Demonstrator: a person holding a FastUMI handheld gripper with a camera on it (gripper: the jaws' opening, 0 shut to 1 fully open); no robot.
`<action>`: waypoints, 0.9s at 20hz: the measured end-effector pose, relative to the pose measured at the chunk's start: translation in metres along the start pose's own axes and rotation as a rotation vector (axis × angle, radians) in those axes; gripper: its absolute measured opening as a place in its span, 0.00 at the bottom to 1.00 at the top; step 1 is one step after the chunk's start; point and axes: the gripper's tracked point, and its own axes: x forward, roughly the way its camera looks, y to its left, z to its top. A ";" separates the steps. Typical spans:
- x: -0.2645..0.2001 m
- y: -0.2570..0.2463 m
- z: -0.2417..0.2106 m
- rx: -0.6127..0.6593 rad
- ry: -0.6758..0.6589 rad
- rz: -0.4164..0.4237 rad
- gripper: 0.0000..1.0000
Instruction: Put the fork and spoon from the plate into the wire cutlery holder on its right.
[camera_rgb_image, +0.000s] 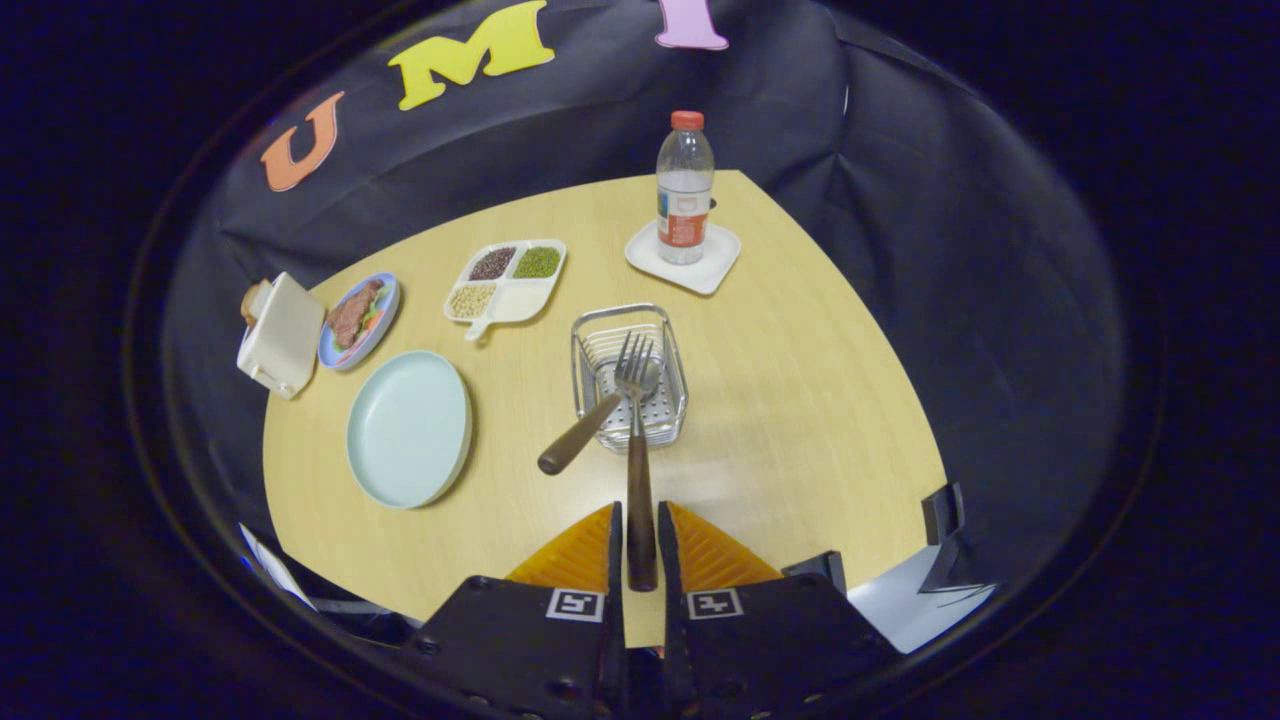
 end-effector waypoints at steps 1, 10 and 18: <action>-0.002 0.001 0.002 0.000 -0.006 0.003 0.16; -0.013 0.004 0.023 -0.015 -0.092 0.023 0.32; -0.039 0.026 0.056 0.010 -0.165 0.067 0.59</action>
